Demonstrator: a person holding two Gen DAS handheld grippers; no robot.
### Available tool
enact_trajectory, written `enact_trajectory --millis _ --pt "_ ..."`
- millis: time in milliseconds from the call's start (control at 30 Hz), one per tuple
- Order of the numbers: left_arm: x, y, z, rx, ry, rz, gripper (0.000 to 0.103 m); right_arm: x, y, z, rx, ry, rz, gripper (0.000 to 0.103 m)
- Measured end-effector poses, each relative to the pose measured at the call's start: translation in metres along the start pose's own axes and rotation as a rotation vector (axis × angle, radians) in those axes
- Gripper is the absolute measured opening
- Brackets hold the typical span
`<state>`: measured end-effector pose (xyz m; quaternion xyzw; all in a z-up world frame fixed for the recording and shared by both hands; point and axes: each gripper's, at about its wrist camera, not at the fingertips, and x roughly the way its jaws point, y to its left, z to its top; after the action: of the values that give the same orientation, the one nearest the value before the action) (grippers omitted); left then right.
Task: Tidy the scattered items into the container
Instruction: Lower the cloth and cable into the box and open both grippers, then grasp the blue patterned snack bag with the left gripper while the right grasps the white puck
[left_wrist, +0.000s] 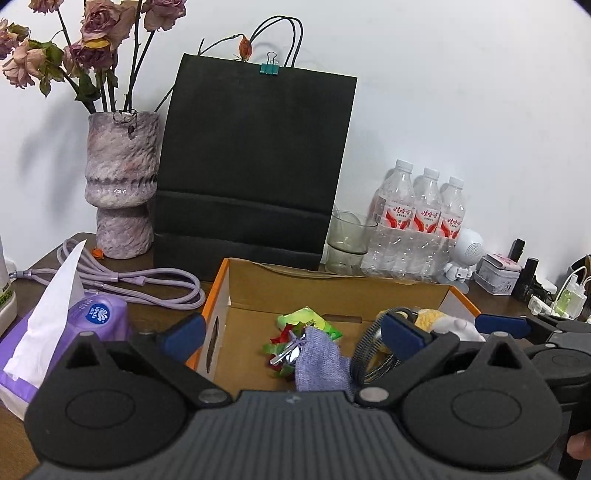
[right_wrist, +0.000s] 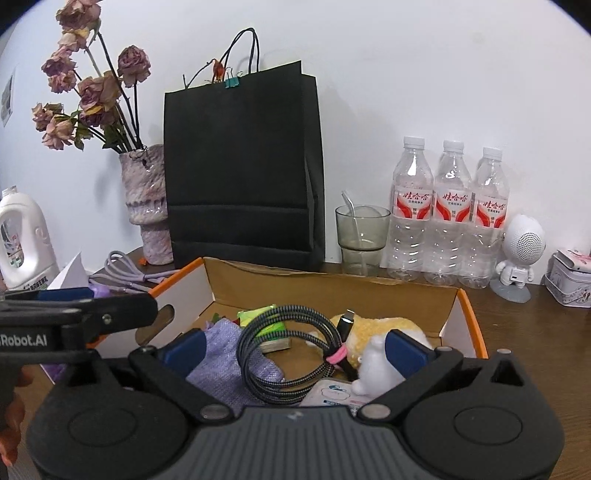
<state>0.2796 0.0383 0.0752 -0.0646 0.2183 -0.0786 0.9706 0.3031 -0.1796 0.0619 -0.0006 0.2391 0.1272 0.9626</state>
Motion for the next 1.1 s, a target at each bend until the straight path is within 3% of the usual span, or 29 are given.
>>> enact_trajectory --millis 200,433,733,967,1100 --pt "-0.025 -0.004 0.001 -0.007 -0.043 -0.016 0.103 -0.022 -0.005 -0.001 0.004 -0.017 0.001 0.103" --pt "-0.071 -0.013 -0.012 0.042 -0.088 -0.069 0.103 -0.085 -0.023 -0.022 -0.026 -0.057 -0.019 0.103" --pt "-0.097 -0.028 -0.079 0.113 0.058 -0.090 0.103 -0.133 -0.042 -0.088 -0.030 0.026 -0.064 0.103" --pt "-0.079 -0.057 -0.120 0.161 0.188 -0.129 0.103 -0.123 -0.049 -0.135 0.005 0.165 -0.078 0.103" --pt "-0.071 -0.075 -0.126 0.210 0.206 -0.128 0.103 -0.120 -0.046 -0.136 -0.019 0.157 -0.075 0.103"
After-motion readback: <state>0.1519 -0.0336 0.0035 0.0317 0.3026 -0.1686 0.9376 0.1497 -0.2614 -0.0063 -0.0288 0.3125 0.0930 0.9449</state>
